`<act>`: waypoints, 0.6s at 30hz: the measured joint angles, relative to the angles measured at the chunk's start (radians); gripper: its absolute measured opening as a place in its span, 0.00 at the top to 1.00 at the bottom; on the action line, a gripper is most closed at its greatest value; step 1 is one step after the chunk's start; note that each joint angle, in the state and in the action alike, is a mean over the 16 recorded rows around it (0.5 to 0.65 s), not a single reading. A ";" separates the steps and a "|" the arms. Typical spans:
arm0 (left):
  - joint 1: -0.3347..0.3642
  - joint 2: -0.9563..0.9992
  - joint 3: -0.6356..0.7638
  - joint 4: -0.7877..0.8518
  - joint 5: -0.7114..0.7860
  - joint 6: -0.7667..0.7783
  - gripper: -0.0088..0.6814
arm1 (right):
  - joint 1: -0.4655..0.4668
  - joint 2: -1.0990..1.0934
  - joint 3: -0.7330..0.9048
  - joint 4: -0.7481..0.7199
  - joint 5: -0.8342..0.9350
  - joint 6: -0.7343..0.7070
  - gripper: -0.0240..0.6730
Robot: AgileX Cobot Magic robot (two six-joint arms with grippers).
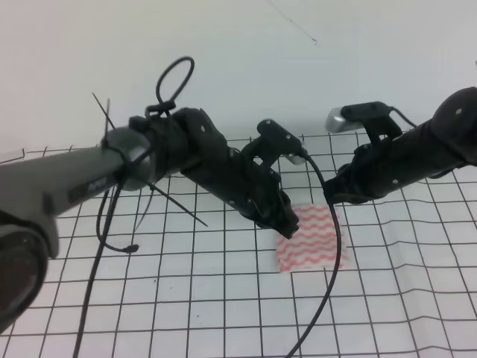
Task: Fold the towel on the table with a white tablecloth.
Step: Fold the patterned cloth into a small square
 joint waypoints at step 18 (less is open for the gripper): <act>0.040 0.129 -0.117 -0.044 0.021 0.043 0.99 | -0.021 0.073 -0.024 -0.057 0.084 0.004 0.96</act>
